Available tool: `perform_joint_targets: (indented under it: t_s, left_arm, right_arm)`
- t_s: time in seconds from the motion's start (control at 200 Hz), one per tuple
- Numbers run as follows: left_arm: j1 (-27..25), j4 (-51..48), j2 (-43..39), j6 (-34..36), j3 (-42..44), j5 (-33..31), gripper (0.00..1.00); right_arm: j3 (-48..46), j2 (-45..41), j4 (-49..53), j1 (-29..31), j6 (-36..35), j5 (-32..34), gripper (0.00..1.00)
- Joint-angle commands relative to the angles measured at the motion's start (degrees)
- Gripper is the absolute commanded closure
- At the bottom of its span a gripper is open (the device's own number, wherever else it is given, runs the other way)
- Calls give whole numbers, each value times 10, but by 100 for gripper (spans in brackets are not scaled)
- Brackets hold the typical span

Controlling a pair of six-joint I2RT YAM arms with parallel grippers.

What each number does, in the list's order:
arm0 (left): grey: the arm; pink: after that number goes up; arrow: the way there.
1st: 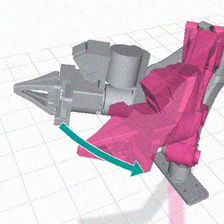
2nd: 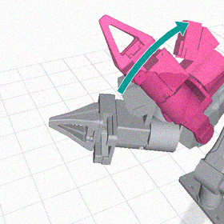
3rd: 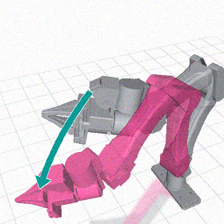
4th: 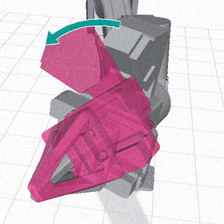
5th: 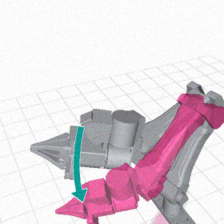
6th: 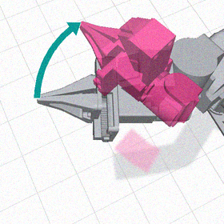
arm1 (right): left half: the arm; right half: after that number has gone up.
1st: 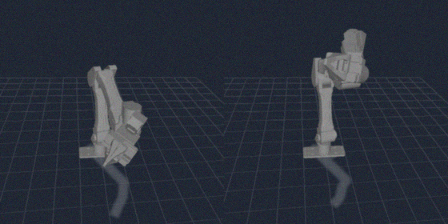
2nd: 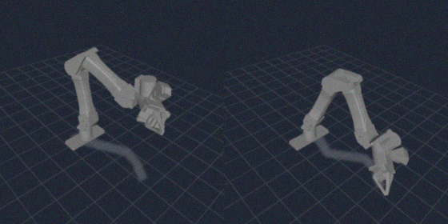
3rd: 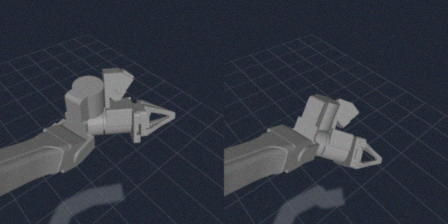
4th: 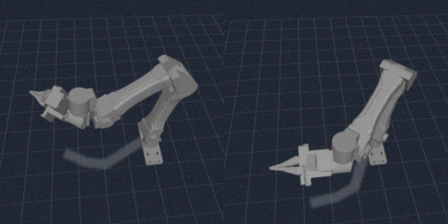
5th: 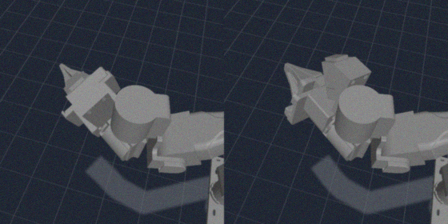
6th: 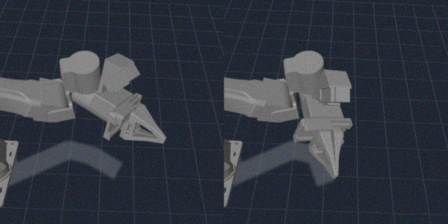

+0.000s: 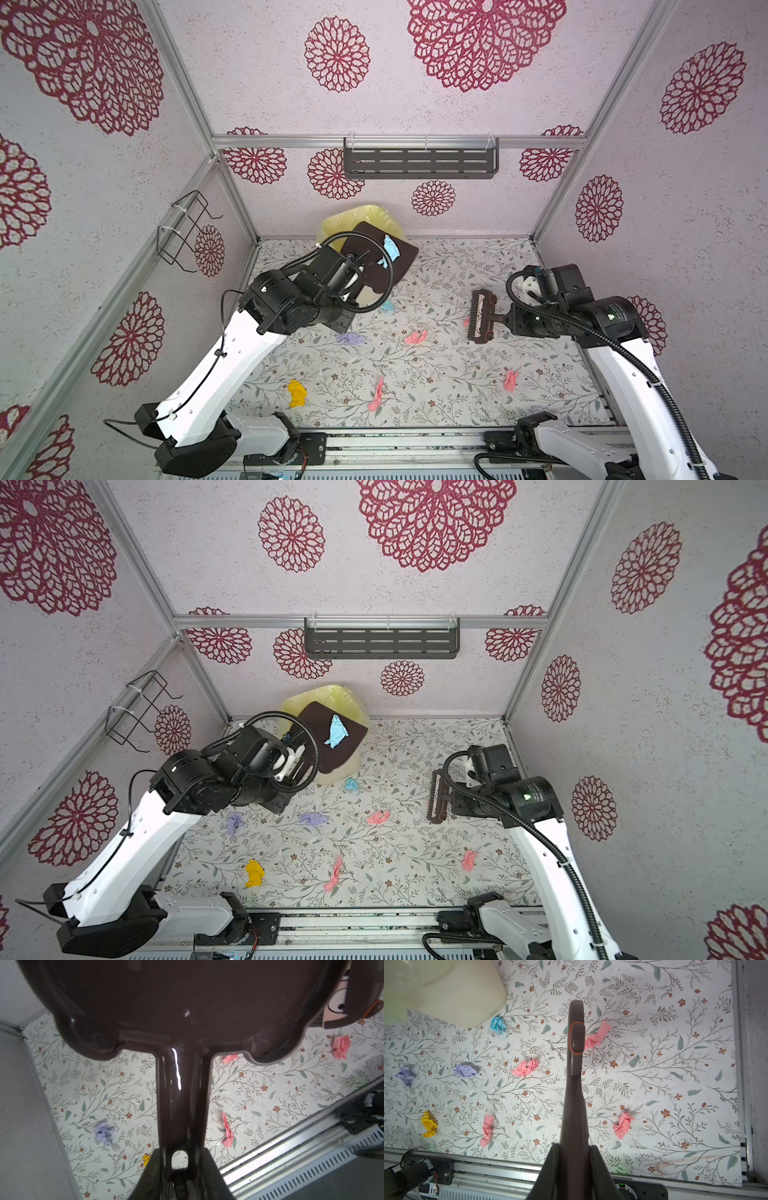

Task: Sweep away the paper scraps from the table
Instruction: 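Lift the dustpan toward the bin with left while right withdraws the brush, then tip the dustpan over the yellow-bagged bin with the left gripper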

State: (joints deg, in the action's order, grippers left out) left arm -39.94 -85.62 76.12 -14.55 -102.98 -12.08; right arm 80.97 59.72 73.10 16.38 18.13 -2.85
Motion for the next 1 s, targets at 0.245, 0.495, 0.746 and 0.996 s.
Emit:
perform_joint_targets:
  t_s: [0.245, 0.495, 0.746, 0.996]
  left_arm:
    - [164, -33, 20, 61, -64, 41, 100]
    - [242, -2, 74, 99, -97, 46, 100]
    - [265, -29, 179, 133, -180, 24, 100]
    - [253, -45, 250, 162, -235, -27, 100]
  right_arm:
    - [10, -13, -19, -16, -24, -29, 100]
    - [-1, -15, -31, -25, -27, -45, 100]
    - [-18, -11, -50, -33, -28, -71, 100]
    - [-33, -18, -47, -44, -34, -83, 100]
